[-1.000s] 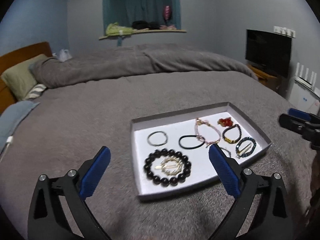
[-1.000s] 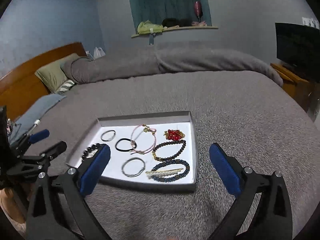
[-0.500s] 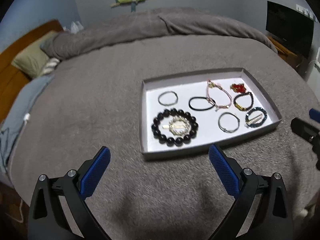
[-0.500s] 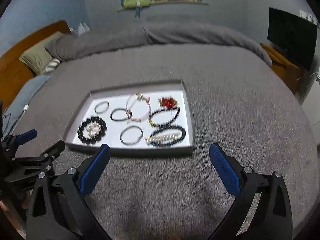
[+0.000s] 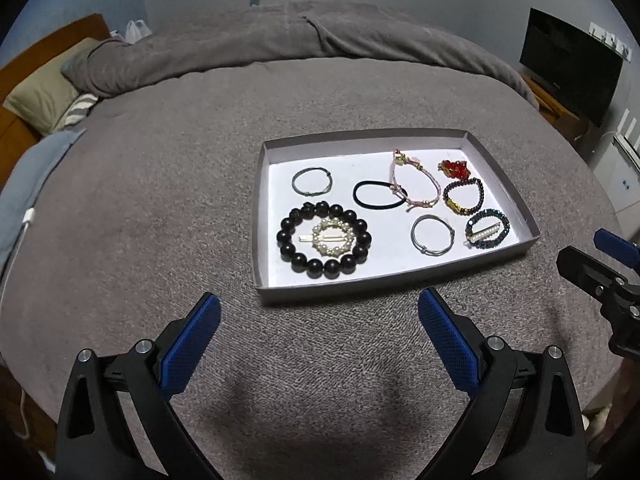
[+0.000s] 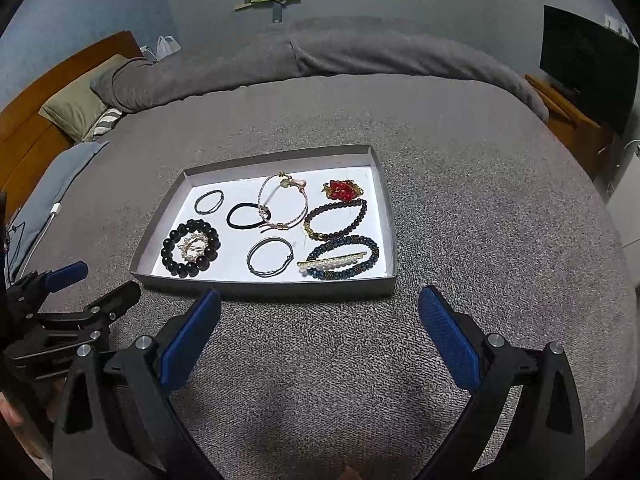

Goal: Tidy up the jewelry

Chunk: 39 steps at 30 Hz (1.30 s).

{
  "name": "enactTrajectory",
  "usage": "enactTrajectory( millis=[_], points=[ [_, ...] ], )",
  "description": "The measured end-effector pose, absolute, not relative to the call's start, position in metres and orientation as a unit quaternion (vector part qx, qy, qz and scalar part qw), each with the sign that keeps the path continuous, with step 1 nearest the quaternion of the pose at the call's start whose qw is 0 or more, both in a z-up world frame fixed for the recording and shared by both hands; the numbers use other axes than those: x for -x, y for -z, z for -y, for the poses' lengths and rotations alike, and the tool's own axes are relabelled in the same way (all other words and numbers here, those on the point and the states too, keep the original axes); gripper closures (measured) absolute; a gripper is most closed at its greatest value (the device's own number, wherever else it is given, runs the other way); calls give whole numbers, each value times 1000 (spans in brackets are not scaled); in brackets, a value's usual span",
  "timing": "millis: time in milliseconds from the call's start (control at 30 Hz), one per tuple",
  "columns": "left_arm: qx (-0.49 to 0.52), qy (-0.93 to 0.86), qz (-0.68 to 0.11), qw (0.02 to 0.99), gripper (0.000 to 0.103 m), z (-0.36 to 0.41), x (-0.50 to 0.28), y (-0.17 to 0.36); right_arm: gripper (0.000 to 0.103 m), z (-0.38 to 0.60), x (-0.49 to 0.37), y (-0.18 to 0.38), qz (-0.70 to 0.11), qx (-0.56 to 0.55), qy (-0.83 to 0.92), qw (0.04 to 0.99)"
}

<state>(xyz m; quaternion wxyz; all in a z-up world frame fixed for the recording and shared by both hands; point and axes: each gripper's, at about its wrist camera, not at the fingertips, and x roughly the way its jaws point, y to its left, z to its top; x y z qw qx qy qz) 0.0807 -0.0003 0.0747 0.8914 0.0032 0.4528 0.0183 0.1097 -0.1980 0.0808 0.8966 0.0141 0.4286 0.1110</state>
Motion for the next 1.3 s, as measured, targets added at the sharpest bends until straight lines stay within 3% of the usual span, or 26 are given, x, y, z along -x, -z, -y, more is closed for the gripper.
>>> enactTrajectory(
  millis=[1300],
  points=[
    [-6, -19, -448, 894, 5, 1, -80, -77, 5, 197, -105, -87, -421, -15, -120, 899]
  ],
)
